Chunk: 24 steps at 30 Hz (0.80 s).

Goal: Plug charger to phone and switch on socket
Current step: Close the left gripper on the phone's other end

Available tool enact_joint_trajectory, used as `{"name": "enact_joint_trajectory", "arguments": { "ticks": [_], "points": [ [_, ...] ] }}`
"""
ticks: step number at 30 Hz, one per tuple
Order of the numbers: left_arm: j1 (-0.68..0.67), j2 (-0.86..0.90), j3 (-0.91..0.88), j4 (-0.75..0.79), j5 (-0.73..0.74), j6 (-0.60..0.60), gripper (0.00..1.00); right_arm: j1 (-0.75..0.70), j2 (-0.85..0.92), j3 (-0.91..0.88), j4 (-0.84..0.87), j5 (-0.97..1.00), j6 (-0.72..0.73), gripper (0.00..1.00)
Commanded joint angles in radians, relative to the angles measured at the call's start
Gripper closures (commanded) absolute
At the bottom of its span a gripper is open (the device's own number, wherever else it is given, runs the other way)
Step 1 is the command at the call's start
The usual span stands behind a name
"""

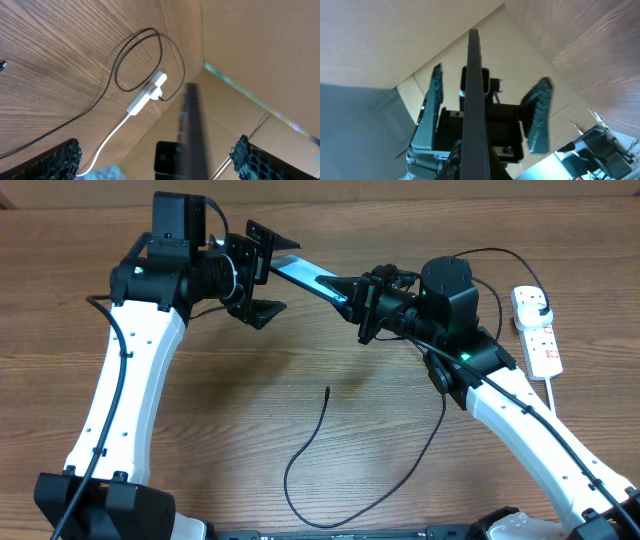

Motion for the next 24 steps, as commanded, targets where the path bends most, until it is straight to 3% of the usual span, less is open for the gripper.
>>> {"name": "enact_joint_trajectory", "arguments": {
  "ticks": [1, 24],
  "points": [
    [-0.018, -0.003, 0.004, 0.003, -0.022, -0.016, 0.0, 0.003, -0.002, 0.024, 0.035, -0.011, 0.124, 0.96],
    [-0.056, -0.003, 0.004, 0.023, -0.078, -0.048, 0.0, 0.003, -0.002, 0.024, 0.019, -0.07, 0.12, 0.96]
  ]
}}
